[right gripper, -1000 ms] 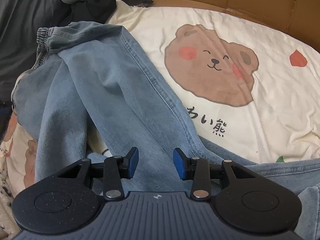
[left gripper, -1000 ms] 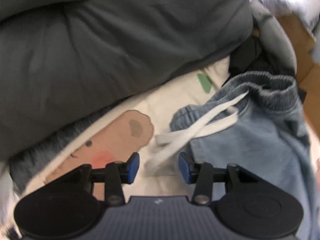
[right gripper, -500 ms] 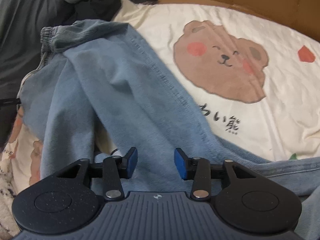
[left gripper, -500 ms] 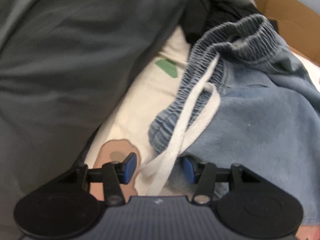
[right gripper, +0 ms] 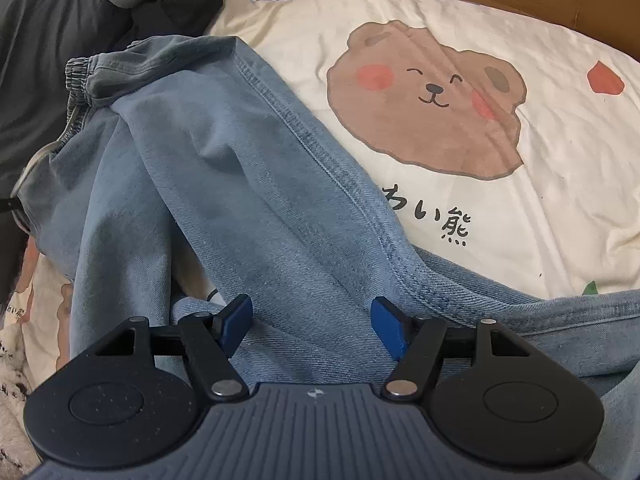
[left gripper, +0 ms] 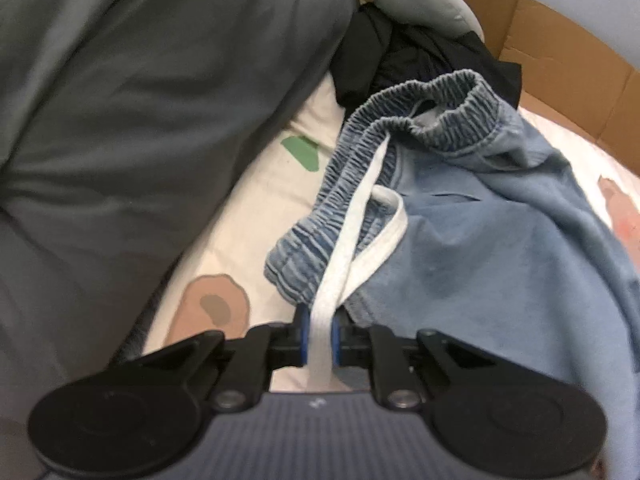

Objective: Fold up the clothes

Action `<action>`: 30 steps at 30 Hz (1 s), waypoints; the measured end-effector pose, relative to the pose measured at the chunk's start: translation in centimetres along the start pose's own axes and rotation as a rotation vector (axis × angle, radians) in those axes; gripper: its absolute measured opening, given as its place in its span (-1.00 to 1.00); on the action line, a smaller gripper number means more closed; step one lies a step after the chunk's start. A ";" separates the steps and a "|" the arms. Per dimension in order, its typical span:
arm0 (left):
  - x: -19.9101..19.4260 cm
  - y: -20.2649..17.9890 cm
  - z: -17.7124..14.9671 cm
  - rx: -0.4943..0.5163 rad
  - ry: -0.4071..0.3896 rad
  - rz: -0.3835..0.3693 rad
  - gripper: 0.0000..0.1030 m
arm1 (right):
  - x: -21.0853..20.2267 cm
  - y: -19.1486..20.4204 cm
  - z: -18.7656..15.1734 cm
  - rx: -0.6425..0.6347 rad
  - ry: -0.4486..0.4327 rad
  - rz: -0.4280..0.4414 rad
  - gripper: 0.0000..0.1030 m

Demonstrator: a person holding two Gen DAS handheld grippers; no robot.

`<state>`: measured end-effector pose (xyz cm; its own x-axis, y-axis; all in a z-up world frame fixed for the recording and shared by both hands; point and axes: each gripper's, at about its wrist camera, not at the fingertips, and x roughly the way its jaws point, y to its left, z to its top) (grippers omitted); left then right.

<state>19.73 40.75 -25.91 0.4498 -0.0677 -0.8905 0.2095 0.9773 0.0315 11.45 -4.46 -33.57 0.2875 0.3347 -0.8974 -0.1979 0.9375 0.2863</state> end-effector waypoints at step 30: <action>0.0 -4.3 3.6 -0.272 0.003 -0.472 -0.95 | 0.1 0.5 0.7 0.023 -0.011 -0.013 0.39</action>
<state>21.95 35.85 -24.39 0.3583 -0.5115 -0.7810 0.1561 0.8576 -0.4900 12.08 -3.89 -33.27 0.3002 0.3233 -0.8974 -0.1721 0.9437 0.2824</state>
